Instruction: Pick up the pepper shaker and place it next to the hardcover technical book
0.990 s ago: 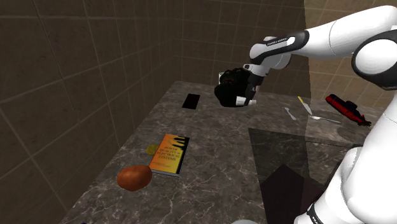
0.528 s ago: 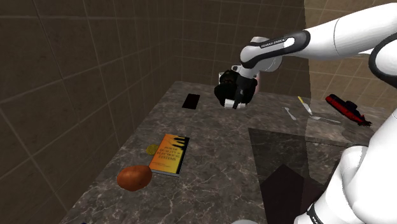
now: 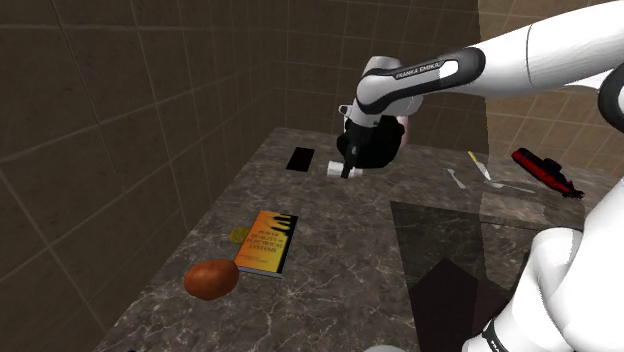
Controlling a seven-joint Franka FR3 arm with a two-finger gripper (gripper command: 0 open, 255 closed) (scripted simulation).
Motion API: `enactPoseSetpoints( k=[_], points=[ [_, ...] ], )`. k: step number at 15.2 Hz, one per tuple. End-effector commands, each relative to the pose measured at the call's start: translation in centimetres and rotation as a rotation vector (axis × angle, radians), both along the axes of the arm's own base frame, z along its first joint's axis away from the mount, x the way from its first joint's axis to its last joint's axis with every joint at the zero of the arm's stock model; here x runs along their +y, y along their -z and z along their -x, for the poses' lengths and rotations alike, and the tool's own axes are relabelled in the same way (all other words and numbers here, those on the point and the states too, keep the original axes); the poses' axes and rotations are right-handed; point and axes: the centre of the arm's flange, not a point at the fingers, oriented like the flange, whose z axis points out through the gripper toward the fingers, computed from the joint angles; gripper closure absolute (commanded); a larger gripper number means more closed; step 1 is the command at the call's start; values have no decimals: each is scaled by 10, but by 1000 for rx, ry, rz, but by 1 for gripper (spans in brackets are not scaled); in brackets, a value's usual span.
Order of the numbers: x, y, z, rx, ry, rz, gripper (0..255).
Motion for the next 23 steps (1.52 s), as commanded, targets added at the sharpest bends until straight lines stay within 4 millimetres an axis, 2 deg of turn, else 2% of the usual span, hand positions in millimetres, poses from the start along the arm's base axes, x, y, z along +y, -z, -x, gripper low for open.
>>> enactPoseSetpoints(
  k=[1, 23],
  points=[
    [24, 1, -1, 0, 1, 0, 255],
    [314, 0, -18, 0, 1, 0, 255]
  ],
)
